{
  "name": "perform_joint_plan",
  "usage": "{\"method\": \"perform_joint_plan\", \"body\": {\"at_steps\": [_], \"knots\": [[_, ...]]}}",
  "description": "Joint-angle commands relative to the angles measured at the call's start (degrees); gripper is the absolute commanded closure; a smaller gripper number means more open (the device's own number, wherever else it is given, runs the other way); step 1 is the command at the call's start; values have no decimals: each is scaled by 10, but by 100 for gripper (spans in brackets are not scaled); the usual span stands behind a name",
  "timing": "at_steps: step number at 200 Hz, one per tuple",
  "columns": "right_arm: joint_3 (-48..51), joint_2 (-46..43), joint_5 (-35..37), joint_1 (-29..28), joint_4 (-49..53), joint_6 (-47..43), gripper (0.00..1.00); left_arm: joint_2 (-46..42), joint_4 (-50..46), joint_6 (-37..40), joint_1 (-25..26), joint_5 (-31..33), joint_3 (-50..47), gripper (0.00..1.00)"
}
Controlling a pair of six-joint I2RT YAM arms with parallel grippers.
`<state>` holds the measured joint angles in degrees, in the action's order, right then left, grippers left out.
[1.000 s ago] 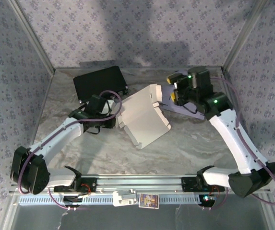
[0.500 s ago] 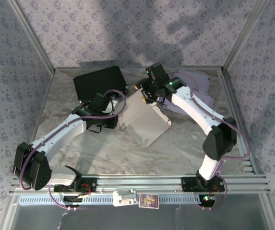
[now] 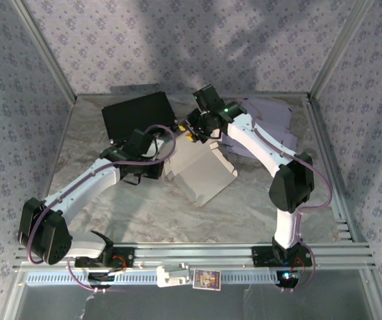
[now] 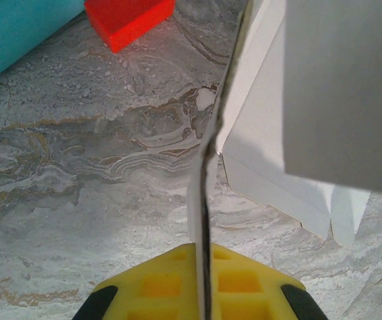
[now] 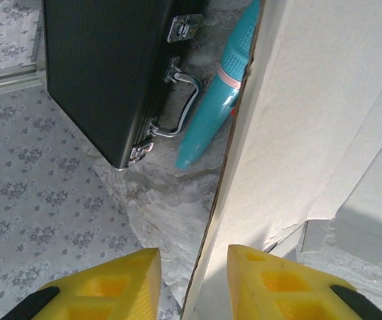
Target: Fold the paper box
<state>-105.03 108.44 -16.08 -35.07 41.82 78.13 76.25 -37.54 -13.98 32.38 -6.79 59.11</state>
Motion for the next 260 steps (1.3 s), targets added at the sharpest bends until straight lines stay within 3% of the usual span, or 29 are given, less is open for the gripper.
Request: {"method": "perform_joint_plan", "body": {"at_steps": [1, 36, 160, 215, 241, 260], "knots": [[6, 7, -11, 1, 12, -6, 69, 3, -10, 11, 2, 2, 14, 100], [8, 12, -10, 8, 5, -6, 75, 5, -10, 13, 3, 2, 16, 100], [13, 28, 5, 18, -10, 4, 83, 11, -9, 13, 1, -2, 21, 100], [21, 22, 14, 16, -16, 17, 96, 4, -10, 15, -1, -6, 21, 100], [21, 21, 9, 17, -11, 34, 100, -39, -10, -14, -6, -15, 16, 63], [22, 17, 8, 17, -5, 49, 100, -88, -3, -77, -23, -41, 15, 51]]}}
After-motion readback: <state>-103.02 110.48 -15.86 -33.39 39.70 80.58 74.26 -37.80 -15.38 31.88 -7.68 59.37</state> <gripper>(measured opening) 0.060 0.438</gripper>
